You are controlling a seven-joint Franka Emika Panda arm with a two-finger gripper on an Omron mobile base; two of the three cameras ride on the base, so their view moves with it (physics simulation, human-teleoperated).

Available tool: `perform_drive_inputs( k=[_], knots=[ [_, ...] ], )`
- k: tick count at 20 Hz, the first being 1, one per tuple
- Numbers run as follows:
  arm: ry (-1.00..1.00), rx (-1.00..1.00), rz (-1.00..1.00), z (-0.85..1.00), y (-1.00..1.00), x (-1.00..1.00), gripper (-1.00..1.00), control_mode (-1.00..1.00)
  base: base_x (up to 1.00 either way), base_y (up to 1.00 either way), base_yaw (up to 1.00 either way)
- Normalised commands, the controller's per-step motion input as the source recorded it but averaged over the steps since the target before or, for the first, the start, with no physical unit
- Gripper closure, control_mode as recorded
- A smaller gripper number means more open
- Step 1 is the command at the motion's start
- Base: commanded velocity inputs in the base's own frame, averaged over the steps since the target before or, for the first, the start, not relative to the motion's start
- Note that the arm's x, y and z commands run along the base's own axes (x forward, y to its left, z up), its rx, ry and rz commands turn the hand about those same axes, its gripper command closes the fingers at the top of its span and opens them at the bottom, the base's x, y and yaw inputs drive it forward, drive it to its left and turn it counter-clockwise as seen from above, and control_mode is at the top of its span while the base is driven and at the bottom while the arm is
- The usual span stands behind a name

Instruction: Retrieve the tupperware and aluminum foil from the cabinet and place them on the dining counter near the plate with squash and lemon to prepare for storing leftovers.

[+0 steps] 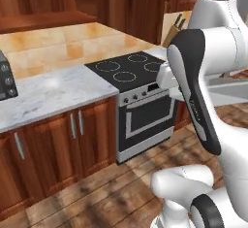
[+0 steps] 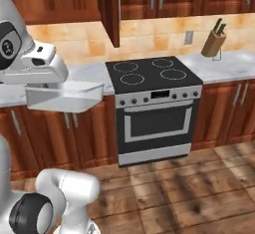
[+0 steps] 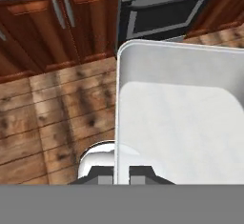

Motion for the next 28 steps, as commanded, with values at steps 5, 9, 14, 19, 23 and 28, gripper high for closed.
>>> perform_drive_inputs(
  k=[5,9,14,19,23,28],
  knots=[
    [0.0,0.0,0.0,0.0,0.0,0.0,1.0,1.0,-0.02,-0.16,-0.83],
    [0.0,0.0,0.0,0.0,0.0,0.0,1.0,1.0,0.0,-0.16,-0.82],
    [0.0,0.0,0.0,0.0,0.0,0.0,1.0,1.0,0.19,-0.13,-0.75],
    [0.0,0.0,0.0,0.0,0.0,0.0,1.0,1.0,0.49,-0.04,-0.66],
    [0.0,0.0,0.0,0.0,0.0,0.0,1.0,1.0,0.96,0.01,-0.43],
    [0.0,0.0,0.0,0.0,0.0,0.0,1.0,1.0,1.0,0.05,-0.25]
  ],
)
